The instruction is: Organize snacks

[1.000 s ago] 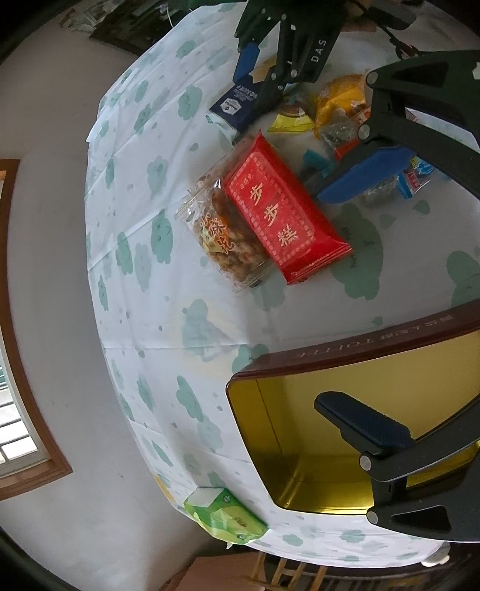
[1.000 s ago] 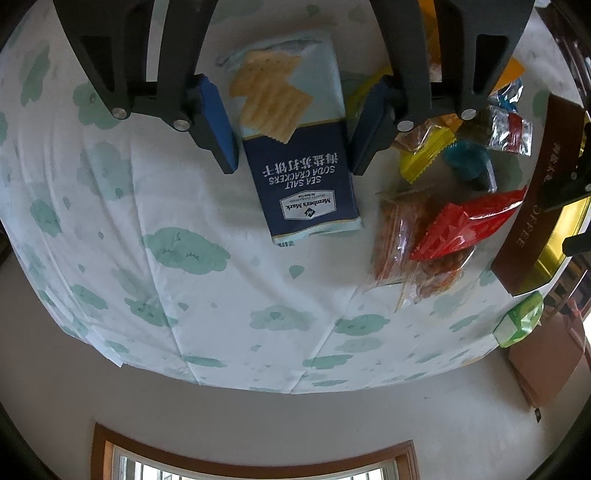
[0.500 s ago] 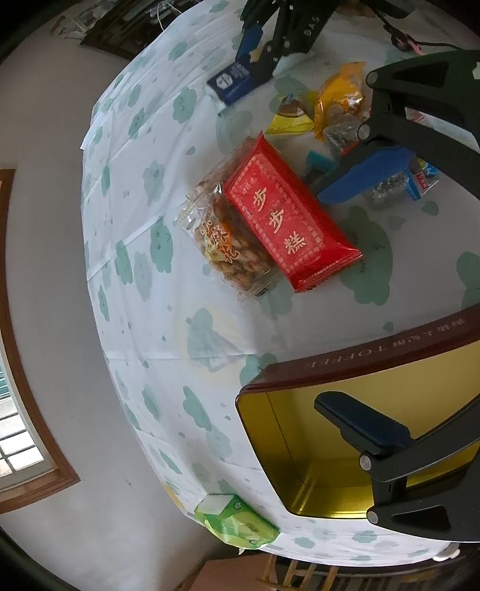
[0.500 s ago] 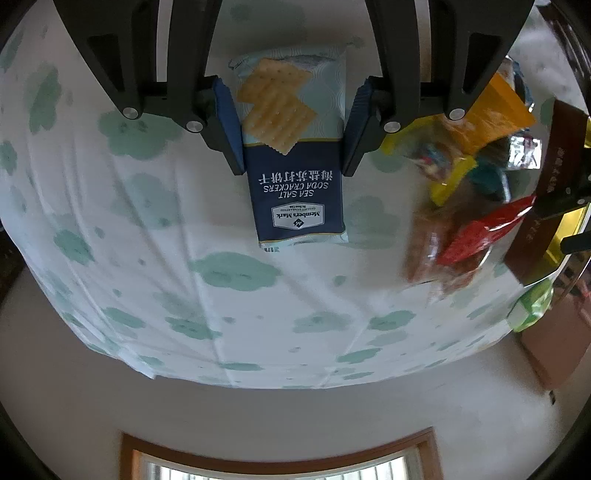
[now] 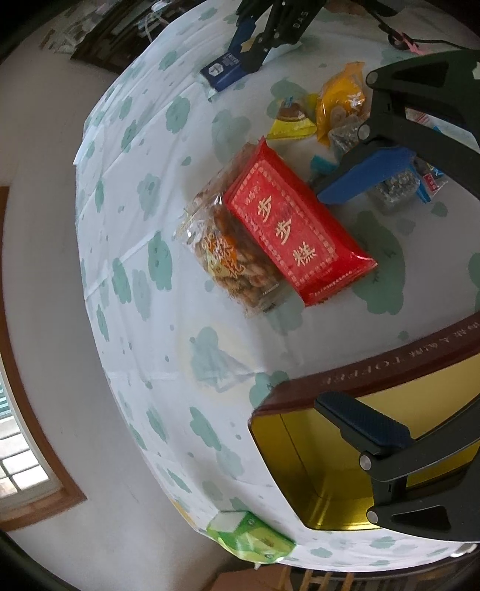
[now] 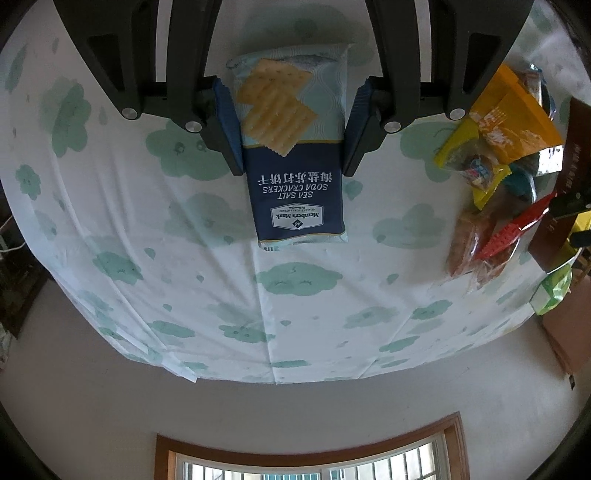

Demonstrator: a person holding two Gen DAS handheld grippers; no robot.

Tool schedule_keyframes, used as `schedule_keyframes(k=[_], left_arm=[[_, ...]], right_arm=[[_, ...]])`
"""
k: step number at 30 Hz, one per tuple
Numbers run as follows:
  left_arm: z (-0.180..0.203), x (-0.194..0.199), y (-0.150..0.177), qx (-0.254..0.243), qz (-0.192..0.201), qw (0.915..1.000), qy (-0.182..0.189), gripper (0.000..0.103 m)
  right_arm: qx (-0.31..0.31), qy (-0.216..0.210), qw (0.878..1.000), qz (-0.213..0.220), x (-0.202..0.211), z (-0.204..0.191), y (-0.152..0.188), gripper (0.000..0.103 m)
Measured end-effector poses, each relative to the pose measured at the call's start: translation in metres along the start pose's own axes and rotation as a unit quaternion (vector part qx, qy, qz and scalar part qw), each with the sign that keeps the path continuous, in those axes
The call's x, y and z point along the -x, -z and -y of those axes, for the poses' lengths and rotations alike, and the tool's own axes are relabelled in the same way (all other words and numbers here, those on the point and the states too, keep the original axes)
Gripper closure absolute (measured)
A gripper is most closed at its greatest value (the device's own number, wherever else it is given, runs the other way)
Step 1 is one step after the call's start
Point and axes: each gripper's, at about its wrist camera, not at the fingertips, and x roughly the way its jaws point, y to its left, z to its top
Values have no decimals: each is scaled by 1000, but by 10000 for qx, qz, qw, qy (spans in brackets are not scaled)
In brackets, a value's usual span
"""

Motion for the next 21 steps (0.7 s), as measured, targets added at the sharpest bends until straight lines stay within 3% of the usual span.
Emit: schedule_keyframes(k=[4, 12, 18, 21], left_arm=[[4, -5, -4, -160, -50, 9998, 100, 8], [11, -19, -16, -256, -219, 9983, 469, 9], [10, -31, -26, -23, -390, 9969, 689, 9], [10, -36, -26, 110, -455, 9954, 835, 14]], right_arm=[[13, 23, 10000, 69, 1, -1, 2, 49], [80, 56, 9999, 137, 1, -3, 4, 47], [96, 38, 9999, 133, 1, -2, 4, 44], [100, 31, 9999, 130, 0, -3, 3, 43]])
